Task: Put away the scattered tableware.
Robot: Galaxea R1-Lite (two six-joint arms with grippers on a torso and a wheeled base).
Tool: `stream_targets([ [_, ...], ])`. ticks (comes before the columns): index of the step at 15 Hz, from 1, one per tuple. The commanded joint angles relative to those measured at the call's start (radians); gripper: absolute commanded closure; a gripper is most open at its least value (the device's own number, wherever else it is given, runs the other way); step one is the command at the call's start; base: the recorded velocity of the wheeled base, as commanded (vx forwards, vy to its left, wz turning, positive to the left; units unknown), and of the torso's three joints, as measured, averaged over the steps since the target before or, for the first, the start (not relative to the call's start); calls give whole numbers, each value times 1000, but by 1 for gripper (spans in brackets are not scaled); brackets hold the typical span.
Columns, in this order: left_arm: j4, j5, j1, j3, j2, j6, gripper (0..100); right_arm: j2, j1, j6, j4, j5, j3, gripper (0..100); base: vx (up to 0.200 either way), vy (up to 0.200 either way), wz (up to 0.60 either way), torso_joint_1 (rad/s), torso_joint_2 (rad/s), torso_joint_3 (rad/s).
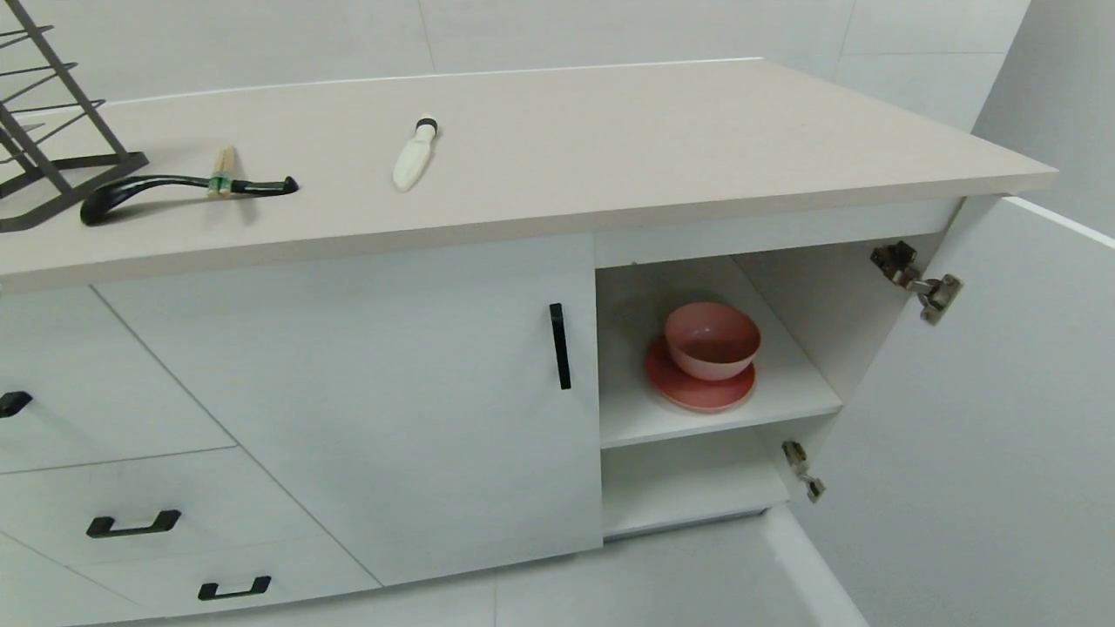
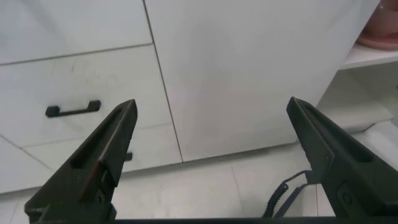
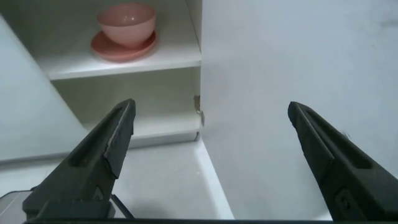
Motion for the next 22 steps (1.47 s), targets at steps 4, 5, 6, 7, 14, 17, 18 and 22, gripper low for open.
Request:
stream_targets([
  [4, 0, 2, 0, 0, 1, -1, 0, 2, 0, 0, 1, -1, 0, 0, -200, -50, 0, 2, 2, 2],
  [5, -6, 14, 0, 1, 1, 0, 0, 2, 0, 0, 1, 1, 0, 0, 0, -200, 0, -2, 7, -2],
  [6, -31, 48, 0, 1, 1, 2, 0, 2, 0, 0, 1, 1, 0, 0, 0, 0, 0, 0, 0, 0],
  [7, -52, 49, 0, 1, 1, 5, 0, 2, 0, -2, 1, 1, 0, 0, 0, 0, 0, 0, 0, 0],
  [14, 2, 23, 0, 0, 1, 51, 0, 2, 0, -2, 1, 1, 0, 0, 0, 0, 0, 0, 0, 0],
  [17, 2, 23, 0, 0, 1, 48, 0, 2, 0, -2, 1, -1, 0, 0, -200, -200, 0, 7, 7, 4],
  [18, 2, 23, 0, 0, 1, 46, 0, 2, 0, -2, 1, 1, 0, 0, -200, -200, 0, 7, 2, 2],
  [22, 3, 25, 0, 0, 1, 42, 0, 2, 0, 0, 1, -1, 0, 0, -100, -200, 0, 2, 2, 6],
])
